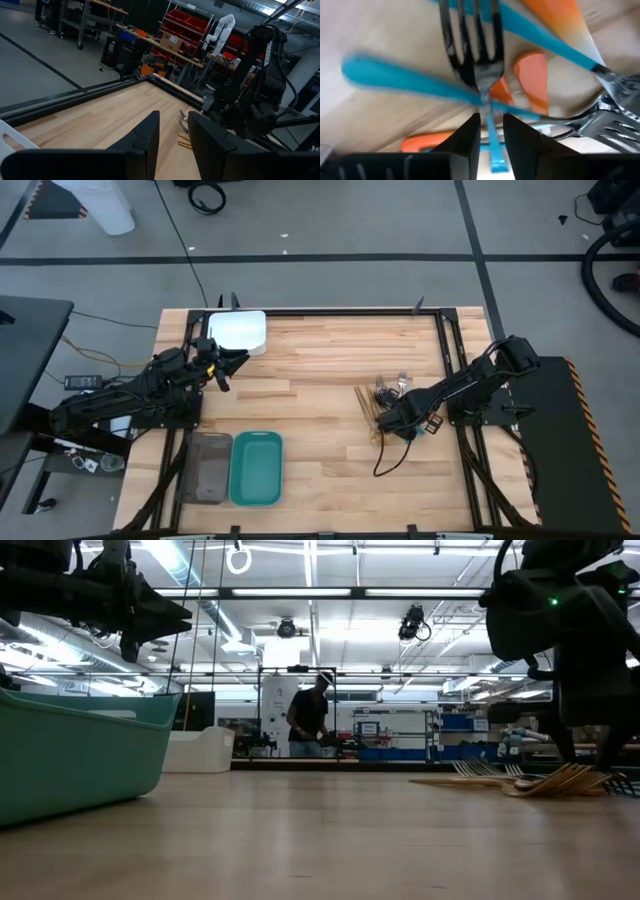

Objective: Sort silverware by color (type)
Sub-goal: Put the blue fork into the green bin

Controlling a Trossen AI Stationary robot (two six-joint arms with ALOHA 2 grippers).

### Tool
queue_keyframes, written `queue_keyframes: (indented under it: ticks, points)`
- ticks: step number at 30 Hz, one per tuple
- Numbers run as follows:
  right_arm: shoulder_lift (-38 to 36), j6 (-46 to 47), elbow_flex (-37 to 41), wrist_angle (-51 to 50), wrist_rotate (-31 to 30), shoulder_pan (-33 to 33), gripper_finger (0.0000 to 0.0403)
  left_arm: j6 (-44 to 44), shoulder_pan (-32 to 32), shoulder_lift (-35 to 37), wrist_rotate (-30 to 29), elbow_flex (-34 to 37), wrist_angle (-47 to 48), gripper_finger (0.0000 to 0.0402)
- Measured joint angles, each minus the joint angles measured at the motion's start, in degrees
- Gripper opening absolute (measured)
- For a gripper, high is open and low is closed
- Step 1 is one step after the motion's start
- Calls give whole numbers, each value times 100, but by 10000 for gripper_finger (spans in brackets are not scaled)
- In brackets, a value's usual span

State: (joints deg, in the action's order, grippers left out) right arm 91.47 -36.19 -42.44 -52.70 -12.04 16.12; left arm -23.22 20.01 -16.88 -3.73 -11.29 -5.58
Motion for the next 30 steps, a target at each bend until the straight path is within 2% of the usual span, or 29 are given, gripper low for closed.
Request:
queue_keyframes:
  ticks: [10, 16, 25, 30]
  points:
    - [-170, 193, 22, 129, 180, -7, 17, 2, 1, 0, -2, 0, -2, 110]
    - [-156, 217, -91, 78, 158, -7, 18, 1, 0, 0, -2, 0, -7, 110]
    - [-156, 216, -726, -605, -86, -7, 19, -2, 0, 0, 54, 0, 144, 110]
    - [-159, 232, -1051, -608, -181, -65, 19, 0, 1, 2, 98, 0, 142, 110]
